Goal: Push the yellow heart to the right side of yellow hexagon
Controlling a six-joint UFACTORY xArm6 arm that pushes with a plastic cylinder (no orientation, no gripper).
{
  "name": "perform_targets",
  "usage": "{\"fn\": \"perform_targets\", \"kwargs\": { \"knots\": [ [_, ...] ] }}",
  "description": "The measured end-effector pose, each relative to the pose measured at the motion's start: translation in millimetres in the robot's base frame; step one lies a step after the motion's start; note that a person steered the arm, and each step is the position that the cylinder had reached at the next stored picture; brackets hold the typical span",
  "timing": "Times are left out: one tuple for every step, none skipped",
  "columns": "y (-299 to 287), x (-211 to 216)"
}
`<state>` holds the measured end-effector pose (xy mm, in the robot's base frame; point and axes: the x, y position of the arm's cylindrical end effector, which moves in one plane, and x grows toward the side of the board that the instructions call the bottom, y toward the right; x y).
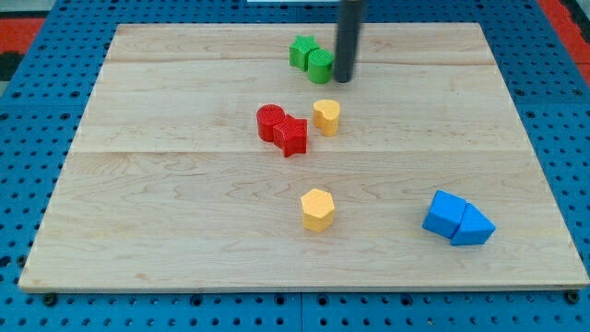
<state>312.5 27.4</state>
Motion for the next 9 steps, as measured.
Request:
{"fn": "perform_targets", "kwargs": {
  "knots": [
    [-32.5, -26.6],
    [-40.8, -39.2],
    [-36.0, -25.8],
    [7.8, -12.2],
    [19.9, -12.2],
    [21.4, 7.9],
    [8.0, 41.3],
    [2.9, 56.2],
    [-12.4, 102.2]
  ]
}}
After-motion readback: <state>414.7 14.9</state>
